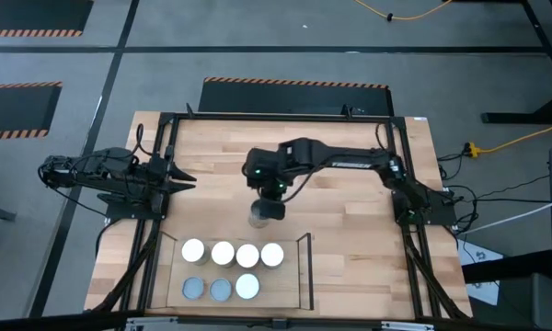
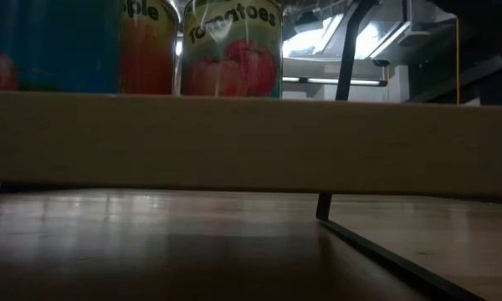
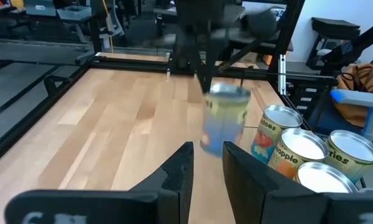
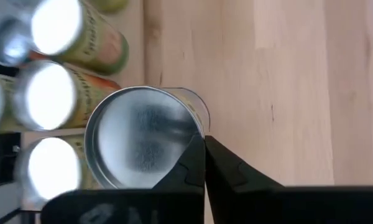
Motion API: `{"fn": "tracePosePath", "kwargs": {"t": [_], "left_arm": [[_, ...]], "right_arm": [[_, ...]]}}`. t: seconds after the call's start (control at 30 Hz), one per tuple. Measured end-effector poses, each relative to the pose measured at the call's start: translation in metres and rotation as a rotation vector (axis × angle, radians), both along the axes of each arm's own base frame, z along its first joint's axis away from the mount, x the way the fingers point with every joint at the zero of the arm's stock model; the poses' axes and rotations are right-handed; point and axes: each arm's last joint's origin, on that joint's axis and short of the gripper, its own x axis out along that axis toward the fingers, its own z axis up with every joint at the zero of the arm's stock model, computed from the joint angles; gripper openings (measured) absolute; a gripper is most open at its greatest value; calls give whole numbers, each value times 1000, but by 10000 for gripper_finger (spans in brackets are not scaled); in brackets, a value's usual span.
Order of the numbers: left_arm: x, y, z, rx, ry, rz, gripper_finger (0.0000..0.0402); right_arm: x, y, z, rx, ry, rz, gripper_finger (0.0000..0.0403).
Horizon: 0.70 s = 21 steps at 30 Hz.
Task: Pick and place cans onto a shelf
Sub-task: Put the canned peaches on the shelf
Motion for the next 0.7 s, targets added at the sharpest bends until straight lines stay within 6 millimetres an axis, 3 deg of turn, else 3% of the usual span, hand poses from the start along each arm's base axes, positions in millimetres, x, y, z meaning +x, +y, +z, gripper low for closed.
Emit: {"fn": "tracePosePath", "kwargs": {"t": [0.17, 0.4, 0.7], "left_arm": [[0, 0, 0, 0, 1, 0, 79], [0, 0, 0, 0, 1, 0, 79], [0, 0, 0, 0, 0, 0, 79]], "right_arm": [[-20, 13, 34, 37, -68, -33, 1], [-42, 51, 63, 108, -113, -39, 1], [-63, 120, 68, 212, -69, -20, 0]]}}
